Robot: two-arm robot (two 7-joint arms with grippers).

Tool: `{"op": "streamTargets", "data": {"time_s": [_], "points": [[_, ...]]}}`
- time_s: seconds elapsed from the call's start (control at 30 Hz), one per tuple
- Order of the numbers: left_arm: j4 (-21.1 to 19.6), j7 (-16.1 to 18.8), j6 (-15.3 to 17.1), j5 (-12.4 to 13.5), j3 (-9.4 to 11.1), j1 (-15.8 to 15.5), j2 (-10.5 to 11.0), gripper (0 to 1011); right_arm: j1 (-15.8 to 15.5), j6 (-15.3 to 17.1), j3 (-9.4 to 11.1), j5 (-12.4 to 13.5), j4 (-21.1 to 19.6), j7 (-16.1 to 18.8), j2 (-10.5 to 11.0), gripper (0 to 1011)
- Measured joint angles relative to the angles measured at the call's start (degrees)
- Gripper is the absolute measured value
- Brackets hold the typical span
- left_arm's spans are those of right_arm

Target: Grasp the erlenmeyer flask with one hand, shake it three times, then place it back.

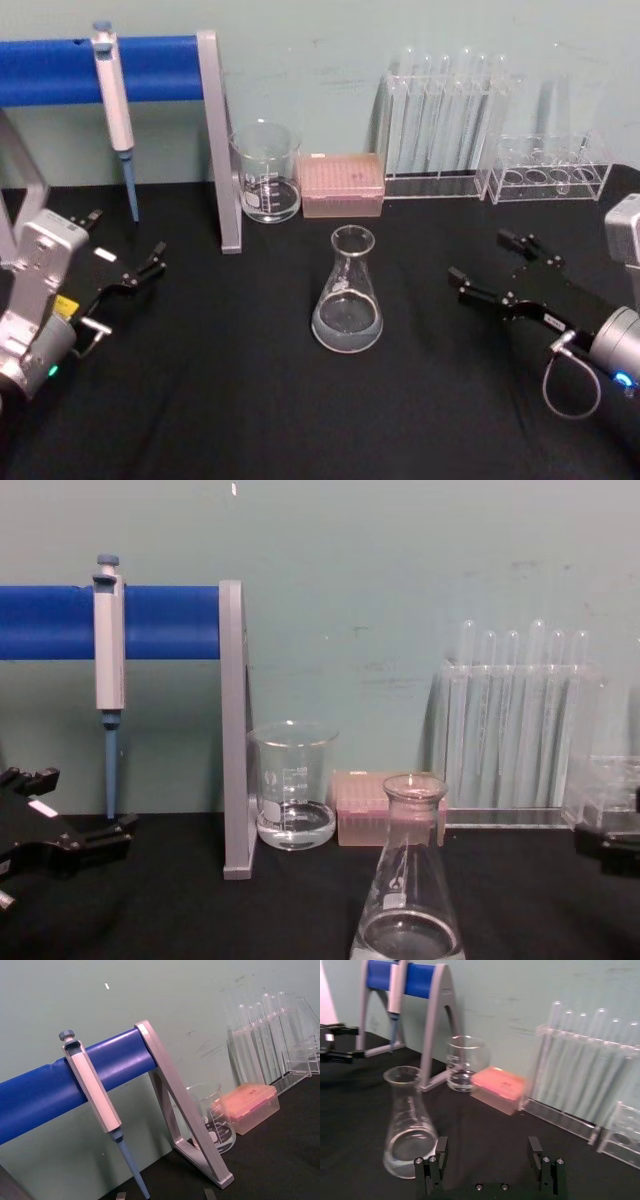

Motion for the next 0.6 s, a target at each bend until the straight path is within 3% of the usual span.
{"op": "streamTargets", "data": {"time_s": [0.3, 0.6], "points": [[0.00, 0.00, 0.00, 0.00, 0.00, 0.00, 0.00, 1001, 0.11, 1.27, -0.60, 0.39, -0.54, 3.50, -1.25, 1002], [0.01, 0.00, 0.00, 0.00, 0.00, 0.00, 0.00, 1001, 2.06, 2.62, -2.16, -0.61, 0.74, 6.57, -4.03, 1003]]}}
